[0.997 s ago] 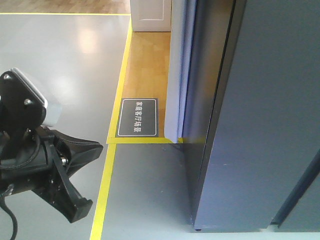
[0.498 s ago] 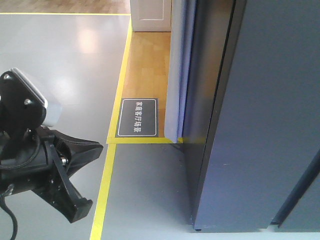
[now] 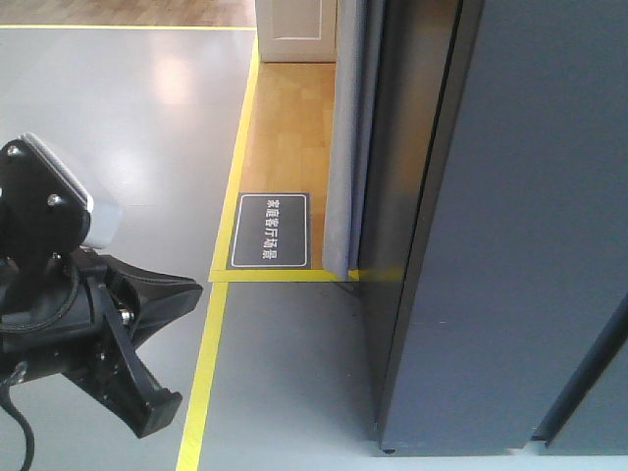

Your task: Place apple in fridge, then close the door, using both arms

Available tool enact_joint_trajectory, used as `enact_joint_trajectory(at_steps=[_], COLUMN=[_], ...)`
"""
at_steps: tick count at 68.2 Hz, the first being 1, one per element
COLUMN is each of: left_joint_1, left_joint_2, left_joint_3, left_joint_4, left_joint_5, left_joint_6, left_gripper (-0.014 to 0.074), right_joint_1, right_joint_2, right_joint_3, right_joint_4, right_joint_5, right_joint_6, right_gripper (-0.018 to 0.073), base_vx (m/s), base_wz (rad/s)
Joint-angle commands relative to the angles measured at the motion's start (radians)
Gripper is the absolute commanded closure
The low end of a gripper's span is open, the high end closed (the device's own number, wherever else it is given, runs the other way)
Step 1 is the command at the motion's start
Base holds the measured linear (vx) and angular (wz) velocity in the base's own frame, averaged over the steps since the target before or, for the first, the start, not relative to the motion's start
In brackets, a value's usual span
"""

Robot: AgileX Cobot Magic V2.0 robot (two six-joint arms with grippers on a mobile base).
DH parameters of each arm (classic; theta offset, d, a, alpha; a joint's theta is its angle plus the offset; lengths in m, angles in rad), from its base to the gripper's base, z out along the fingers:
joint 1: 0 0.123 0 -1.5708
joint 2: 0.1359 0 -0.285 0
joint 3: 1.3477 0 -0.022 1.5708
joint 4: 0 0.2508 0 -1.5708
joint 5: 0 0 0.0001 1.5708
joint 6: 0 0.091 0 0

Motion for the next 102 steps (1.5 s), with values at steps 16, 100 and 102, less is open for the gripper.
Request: enact_joint_trajectory(at_steps=[16,100,102], left_joint_1=[0.087,0.756,0.756], left_joint_2=[-0.059,-1.014,-1.014], left_joint_3=[0.079,0.914,0.914], left_joint_4=[0.021,0.020,0.020], left_joint_5=[-0.274,-0.527,-0.528], left_joint_6=[-0.011,-0.139,-0.139], left_gripper=[0.0602,0.0602,0.0602], right_joint_1=[0.002,0.002,0.002], right_joint_2=[0.011,0.009,0.009], right_joint_3=[-0.023,-0.023,-0.023], right_joint_4=[0.003,0.003,0.003], right_joint_5=[-0.048,-0.048,-0.048], right_joint_6=[0.000,0.000,0.000], right_gripper=[0.0561,0.0561,0.0561], base_vx=[0.00,0.00,0.00], base_wz=[0.00,0.00,0.00])
